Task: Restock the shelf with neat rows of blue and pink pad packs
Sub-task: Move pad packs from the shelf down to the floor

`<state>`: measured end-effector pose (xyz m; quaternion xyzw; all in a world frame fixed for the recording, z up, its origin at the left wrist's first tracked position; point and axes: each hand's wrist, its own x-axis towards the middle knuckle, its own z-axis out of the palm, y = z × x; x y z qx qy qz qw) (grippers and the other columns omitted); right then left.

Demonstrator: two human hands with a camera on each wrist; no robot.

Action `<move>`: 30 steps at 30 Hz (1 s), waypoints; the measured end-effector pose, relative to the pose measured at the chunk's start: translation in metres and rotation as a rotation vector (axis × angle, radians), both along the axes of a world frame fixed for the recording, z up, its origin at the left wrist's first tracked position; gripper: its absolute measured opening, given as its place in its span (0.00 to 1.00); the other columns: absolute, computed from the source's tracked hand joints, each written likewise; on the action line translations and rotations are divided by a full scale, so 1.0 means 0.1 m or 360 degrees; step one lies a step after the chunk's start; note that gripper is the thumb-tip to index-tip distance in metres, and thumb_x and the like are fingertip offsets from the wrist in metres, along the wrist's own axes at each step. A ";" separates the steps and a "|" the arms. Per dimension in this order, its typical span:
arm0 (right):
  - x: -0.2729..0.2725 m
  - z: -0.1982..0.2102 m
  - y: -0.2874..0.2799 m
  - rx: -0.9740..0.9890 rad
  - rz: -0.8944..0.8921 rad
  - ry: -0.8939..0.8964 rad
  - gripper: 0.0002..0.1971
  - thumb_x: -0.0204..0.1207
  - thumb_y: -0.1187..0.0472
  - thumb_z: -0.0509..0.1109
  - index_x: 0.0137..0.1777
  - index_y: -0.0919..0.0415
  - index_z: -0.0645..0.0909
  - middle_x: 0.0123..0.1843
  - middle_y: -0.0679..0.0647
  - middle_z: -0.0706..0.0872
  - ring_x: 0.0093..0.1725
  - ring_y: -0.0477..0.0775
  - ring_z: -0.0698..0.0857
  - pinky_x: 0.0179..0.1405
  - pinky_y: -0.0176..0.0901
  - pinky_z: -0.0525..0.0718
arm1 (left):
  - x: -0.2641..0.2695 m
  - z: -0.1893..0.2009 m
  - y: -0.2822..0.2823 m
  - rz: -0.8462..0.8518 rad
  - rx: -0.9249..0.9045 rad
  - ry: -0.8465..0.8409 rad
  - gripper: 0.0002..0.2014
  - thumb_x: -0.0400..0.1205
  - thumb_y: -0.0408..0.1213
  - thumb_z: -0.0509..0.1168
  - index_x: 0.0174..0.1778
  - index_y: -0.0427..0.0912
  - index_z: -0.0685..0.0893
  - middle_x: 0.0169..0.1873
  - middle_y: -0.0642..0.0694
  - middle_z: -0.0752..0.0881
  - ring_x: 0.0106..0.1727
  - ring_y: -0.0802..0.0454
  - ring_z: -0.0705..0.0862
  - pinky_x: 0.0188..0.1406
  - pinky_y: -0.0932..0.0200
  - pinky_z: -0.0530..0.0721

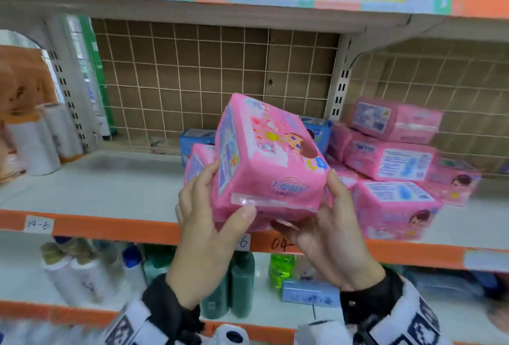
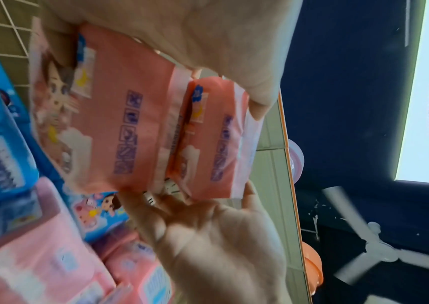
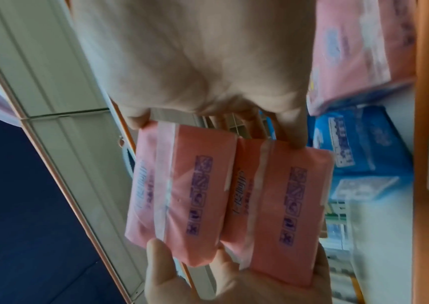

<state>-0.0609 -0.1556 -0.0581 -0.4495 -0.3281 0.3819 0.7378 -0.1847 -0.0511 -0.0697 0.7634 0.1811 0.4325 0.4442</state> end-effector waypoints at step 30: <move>2.75 -0.57 -2.43 -0.0593 -0.1081 -0.0316 0.30 0.70 0.36 0.60 0.64 0.56 0.76 0.61 0.57 0.85 0.59 0.59 0.84 0.65 0.60 0.79 | 3.40 -0.50 -2.39 -0.0523 -0.0410 0.0545 0.32 0.83 0.56 0.53 0.78 0.39 0.57 0.75 0.42 0.70 0.75 0.47 0.69 0.71 0.60 0.61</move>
